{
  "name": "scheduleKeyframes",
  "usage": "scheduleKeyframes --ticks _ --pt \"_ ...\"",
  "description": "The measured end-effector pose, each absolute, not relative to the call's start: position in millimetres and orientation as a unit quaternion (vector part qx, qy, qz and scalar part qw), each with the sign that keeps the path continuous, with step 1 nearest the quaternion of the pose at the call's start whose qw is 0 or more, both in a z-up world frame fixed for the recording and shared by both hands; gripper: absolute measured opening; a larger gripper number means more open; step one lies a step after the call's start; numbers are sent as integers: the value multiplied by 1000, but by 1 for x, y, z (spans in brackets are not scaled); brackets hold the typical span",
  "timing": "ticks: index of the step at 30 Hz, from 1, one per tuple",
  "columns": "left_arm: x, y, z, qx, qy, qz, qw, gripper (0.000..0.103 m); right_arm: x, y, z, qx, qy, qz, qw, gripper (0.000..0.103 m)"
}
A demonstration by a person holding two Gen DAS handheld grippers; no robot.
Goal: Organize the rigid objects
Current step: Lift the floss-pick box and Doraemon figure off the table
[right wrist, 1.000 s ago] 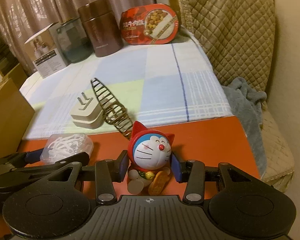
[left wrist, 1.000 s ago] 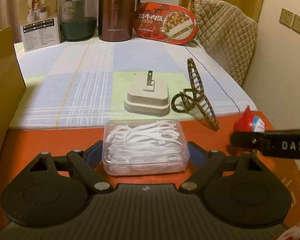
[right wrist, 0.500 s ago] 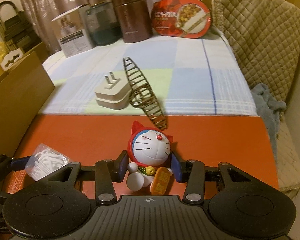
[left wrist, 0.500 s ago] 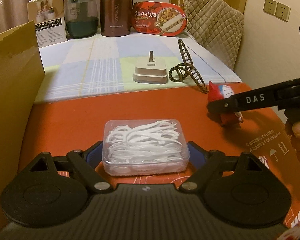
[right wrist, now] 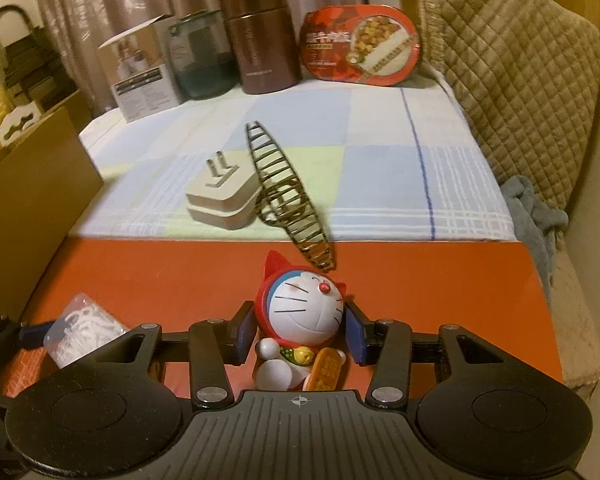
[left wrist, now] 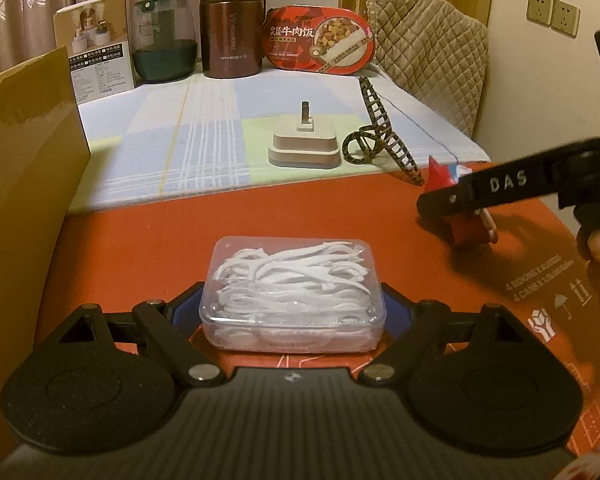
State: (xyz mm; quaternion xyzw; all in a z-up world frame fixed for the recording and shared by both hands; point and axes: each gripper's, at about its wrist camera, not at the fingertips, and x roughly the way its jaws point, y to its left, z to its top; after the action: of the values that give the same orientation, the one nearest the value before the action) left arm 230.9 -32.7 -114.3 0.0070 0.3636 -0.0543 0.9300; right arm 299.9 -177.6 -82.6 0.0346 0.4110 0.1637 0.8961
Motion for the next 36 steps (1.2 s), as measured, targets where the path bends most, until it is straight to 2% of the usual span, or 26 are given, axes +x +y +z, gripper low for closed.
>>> scheduleKeyframes --ticks 16,36 --pt "223 -30 -108 -5 355 -49 934 83 294 -174 -67 30 402 146 903 42" --pt "183 -18 -41 -23 317 -60 946 83 254 -158 -3 25 360 135 923 42"
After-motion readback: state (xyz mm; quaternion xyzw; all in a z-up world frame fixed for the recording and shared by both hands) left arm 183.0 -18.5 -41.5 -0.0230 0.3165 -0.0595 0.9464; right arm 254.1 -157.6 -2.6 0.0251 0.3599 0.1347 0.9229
